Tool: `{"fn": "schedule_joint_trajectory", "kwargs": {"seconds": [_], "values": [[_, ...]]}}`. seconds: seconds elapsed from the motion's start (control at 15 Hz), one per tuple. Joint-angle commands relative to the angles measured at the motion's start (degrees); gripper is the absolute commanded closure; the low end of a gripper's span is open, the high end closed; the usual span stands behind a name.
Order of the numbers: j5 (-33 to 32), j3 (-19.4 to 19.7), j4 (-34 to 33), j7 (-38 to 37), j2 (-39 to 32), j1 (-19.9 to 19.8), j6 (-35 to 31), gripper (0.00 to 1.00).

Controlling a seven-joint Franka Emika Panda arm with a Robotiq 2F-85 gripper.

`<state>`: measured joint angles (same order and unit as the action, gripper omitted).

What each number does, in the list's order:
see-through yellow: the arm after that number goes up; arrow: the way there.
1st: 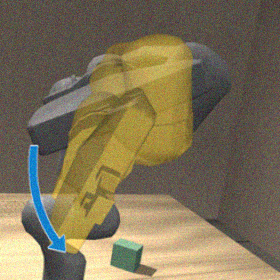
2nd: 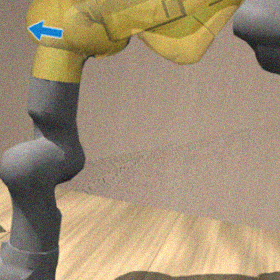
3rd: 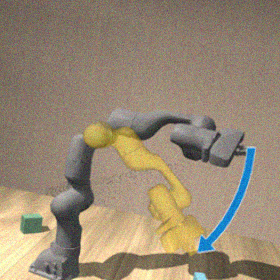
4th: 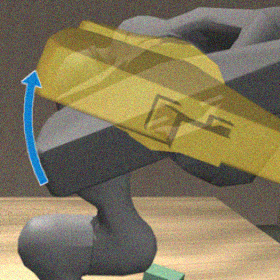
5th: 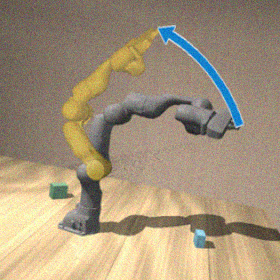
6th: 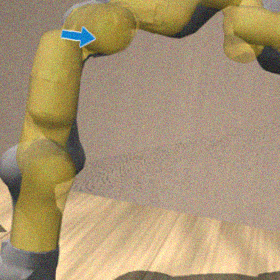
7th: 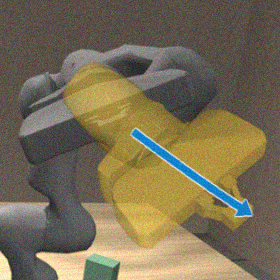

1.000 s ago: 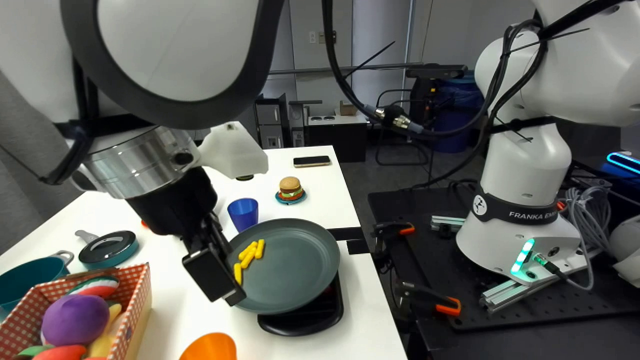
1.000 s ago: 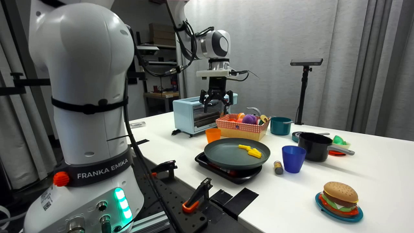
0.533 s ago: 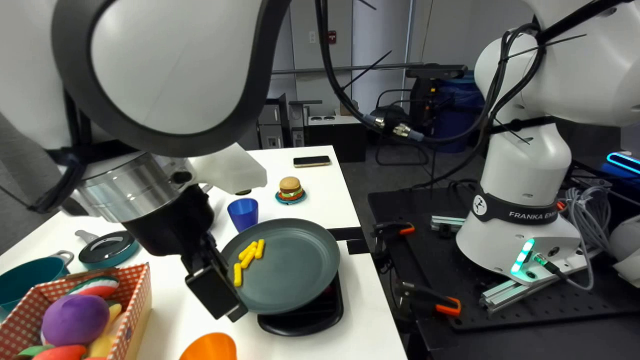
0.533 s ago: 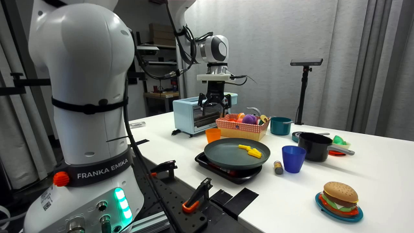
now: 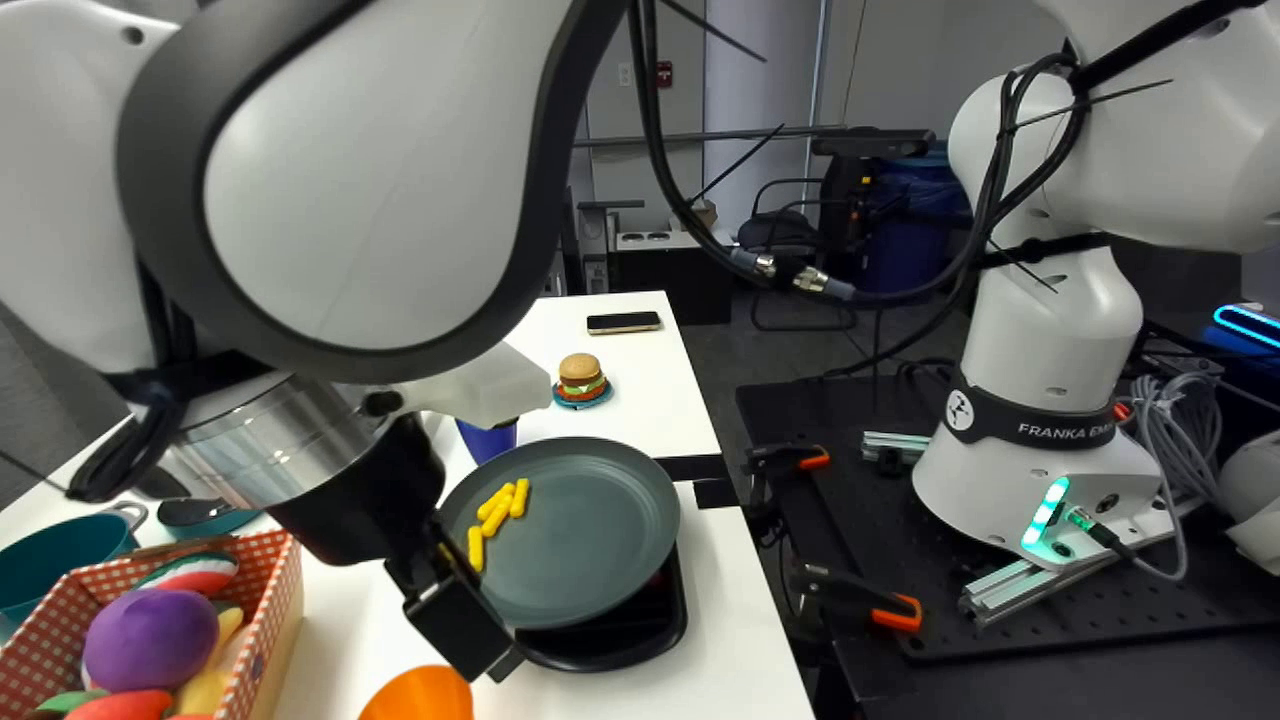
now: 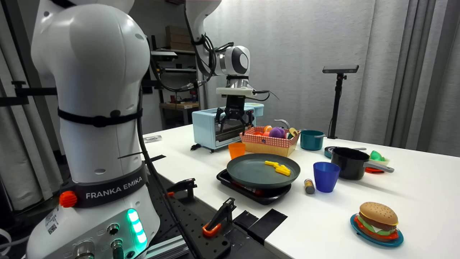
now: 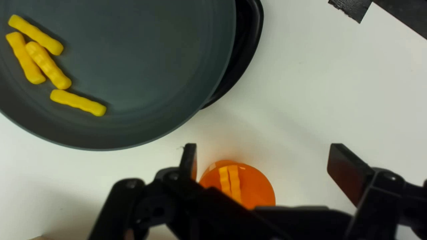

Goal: Pour the things in the orange cup onto the plate

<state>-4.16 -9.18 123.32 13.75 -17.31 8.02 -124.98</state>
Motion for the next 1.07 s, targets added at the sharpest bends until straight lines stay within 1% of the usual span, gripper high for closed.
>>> {"fn": "schedule_joint_trajectory", "kwargs": {"seconds": [0.0, 0.47, 1.0], "values": [[-0.04, -0.15, -0.12, 0.10, -0.29, -0.10, 0.20, 0.00], [-0.63, 0.21, -0.21, 0.20, -0.56, -0.22, -0.11, 0.00], [-0.34, -0.95, -3.37, 3.99, -4.43, 0.01, 0.57, 0.00]]}}
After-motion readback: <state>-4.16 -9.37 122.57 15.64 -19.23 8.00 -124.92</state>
